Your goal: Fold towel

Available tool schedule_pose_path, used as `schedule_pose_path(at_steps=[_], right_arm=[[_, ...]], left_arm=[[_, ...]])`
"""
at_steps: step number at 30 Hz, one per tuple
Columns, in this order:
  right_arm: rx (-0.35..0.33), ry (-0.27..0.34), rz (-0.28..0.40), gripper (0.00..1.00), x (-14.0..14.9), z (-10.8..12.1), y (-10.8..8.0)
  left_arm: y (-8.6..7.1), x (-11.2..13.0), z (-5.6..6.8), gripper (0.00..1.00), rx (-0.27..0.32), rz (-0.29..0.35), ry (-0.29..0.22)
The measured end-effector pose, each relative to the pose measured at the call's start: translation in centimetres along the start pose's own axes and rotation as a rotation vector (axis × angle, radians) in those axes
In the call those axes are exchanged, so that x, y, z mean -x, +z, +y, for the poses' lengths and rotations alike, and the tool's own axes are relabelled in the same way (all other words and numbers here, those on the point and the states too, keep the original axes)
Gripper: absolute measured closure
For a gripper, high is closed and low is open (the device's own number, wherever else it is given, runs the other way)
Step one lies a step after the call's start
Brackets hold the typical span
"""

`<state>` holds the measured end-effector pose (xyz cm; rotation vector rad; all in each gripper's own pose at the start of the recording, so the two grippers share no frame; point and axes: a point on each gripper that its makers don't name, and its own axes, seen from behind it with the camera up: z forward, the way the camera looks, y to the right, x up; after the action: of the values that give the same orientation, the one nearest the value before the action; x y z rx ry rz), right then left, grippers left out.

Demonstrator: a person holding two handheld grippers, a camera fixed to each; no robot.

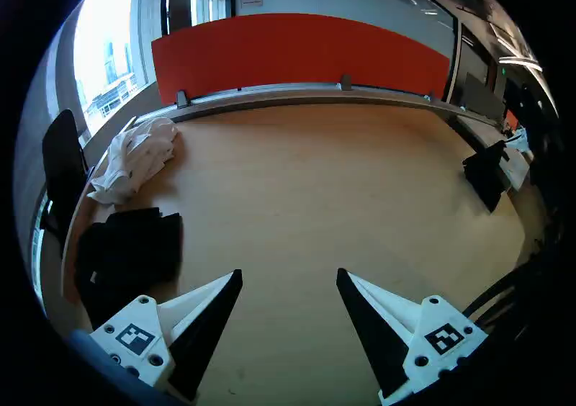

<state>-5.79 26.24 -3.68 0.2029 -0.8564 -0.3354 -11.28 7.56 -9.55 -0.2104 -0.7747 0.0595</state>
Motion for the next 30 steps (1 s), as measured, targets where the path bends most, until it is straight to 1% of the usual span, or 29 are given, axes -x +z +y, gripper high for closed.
schedule_pose_path(at_steps=[8,20,30], right_arm=[[0.015,0.031,-0.066,0.95,3.6,-0.1,0.0],[0.028,0.078,-0.144,0.95,7.7,-0.3,0.2],[0.052,0.108,-0.200,0.95,9.8,0.0,0.7]], left_arm=[[-0.2,0.1,-0.2,0.03,-0.003,0.000,0.002],[-0.5,0.3,-0.4,0.03,-0.009,0.000,0.010],[-0.6,0.5,-0.5,0.03,-0.014,-0.002,0.017]])
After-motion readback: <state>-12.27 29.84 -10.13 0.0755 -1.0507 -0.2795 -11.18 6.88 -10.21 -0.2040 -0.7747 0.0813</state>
